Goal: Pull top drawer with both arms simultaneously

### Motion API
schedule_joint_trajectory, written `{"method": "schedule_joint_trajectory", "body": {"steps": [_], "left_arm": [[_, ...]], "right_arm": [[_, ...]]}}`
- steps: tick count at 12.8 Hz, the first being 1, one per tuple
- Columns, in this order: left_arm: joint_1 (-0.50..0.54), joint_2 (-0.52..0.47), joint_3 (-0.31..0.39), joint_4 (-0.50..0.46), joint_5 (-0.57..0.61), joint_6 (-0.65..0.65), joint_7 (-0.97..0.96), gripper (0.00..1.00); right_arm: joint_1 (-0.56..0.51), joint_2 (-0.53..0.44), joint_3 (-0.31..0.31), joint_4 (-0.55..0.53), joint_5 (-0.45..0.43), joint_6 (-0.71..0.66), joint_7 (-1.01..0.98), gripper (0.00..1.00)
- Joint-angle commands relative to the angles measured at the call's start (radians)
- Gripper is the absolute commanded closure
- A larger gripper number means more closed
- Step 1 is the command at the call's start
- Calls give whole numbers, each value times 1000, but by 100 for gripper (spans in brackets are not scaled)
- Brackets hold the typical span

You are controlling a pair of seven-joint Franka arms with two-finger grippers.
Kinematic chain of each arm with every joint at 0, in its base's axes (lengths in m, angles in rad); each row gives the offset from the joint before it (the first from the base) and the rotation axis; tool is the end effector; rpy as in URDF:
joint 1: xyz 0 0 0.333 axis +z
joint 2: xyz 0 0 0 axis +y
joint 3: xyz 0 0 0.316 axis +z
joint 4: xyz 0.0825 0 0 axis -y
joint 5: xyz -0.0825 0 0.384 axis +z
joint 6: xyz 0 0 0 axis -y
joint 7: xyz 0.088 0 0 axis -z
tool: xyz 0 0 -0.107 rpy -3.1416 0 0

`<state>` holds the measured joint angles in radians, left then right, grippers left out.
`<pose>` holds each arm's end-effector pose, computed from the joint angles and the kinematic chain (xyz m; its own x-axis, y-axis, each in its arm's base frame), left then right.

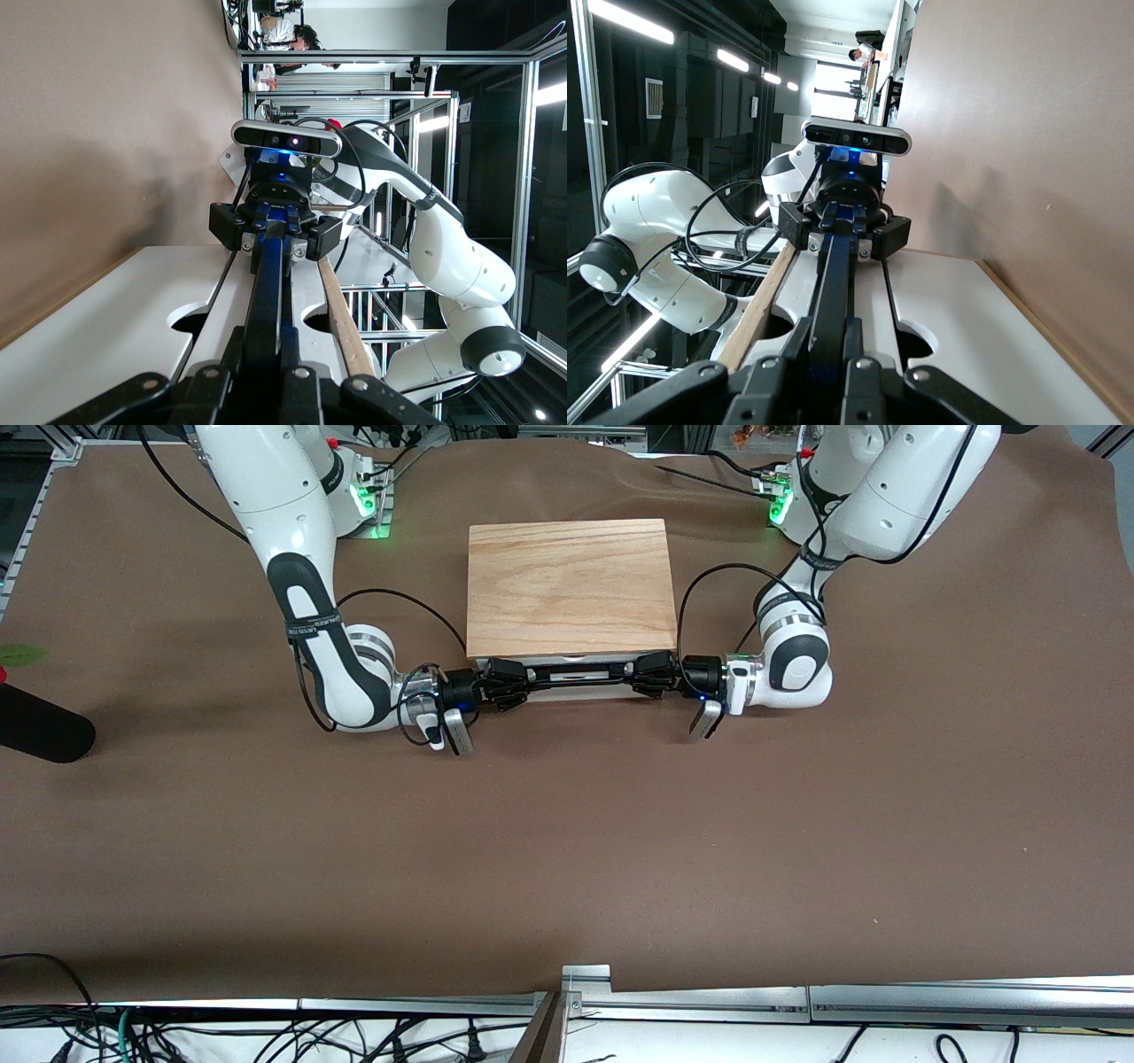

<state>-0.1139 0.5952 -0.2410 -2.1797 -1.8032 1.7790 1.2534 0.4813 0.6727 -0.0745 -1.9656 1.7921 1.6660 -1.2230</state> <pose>0.4607 -0.2659 0.1457 0.9996 -0.0243 0.0159 -0.0154 0.0205 0.9997 0.4977 0.3200 0.1534 0.9709 0.1836 0.1539 0.1555 0.0061 -0.9878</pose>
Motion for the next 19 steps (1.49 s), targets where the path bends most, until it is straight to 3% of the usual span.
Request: {"method": "schedule_joint_trajectory", "body": {"steps": [1, 12, 19], "left_arm": [[19, -22, 0, -31, 2, 10, 14, 100], [23, 8, 9, 29, 10, 17, -213, 100], [33, 24, 34, 103, 68, 17, -350, 100]], "right_arm": [[8, -12, -2, -12, 12, -22, -20, 100], [0, 4, -4, 30, 43, -3, -6, 100], [-35, 47, -11, 160, 41, 24, 98, 100]]}}
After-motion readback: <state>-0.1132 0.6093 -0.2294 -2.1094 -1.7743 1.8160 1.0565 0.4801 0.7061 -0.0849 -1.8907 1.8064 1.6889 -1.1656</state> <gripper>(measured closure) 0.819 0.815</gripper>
